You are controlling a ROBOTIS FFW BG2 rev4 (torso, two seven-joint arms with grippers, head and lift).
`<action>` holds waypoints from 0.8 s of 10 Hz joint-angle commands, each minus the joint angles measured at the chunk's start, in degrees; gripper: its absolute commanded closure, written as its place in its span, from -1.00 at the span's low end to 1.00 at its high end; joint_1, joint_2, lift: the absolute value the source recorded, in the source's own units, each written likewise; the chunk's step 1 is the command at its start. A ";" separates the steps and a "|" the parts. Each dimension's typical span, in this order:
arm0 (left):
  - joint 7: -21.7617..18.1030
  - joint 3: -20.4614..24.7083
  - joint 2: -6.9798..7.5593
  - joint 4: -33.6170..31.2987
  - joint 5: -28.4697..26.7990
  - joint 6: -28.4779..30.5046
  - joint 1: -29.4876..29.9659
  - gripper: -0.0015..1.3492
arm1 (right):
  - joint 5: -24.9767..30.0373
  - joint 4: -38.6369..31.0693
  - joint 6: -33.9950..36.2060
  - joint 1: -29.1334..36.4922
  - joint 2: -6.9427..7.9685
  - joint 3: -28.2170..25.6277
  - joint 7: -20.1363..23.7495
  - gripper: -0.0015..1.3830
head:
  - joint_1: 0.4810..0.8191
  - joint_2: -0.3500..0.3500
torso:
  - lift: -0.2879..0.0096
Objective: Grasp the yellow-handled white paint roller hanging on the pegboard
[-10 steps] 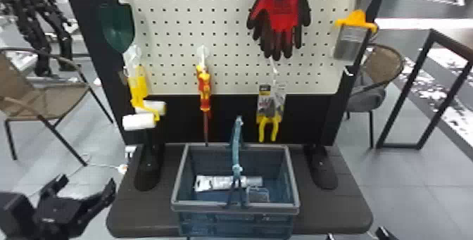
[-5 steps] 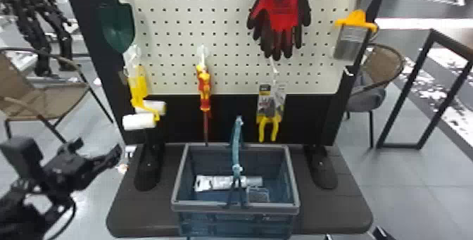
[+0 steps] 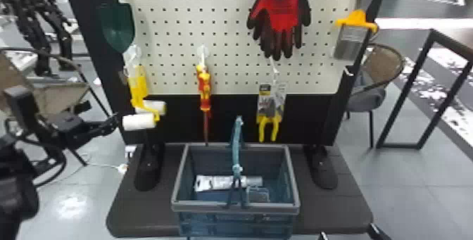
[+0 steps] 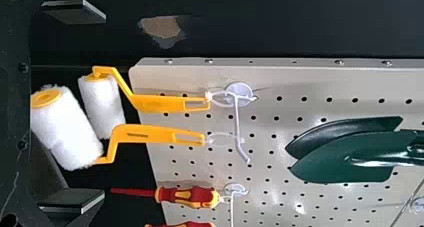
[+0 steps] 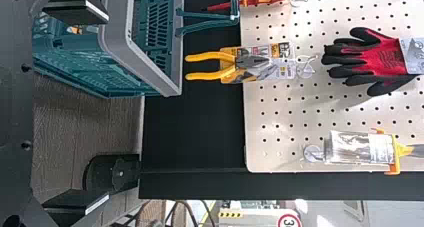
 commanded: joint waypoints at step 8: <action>-2.37 -12.40 3.37 19.96 4.94 -4.81 -14.53 -0.97 | -0.02 2.91 -0.01 -2.89 3.15 -0.09 4.23 -0.90 | -0.60 0.00 | 0.26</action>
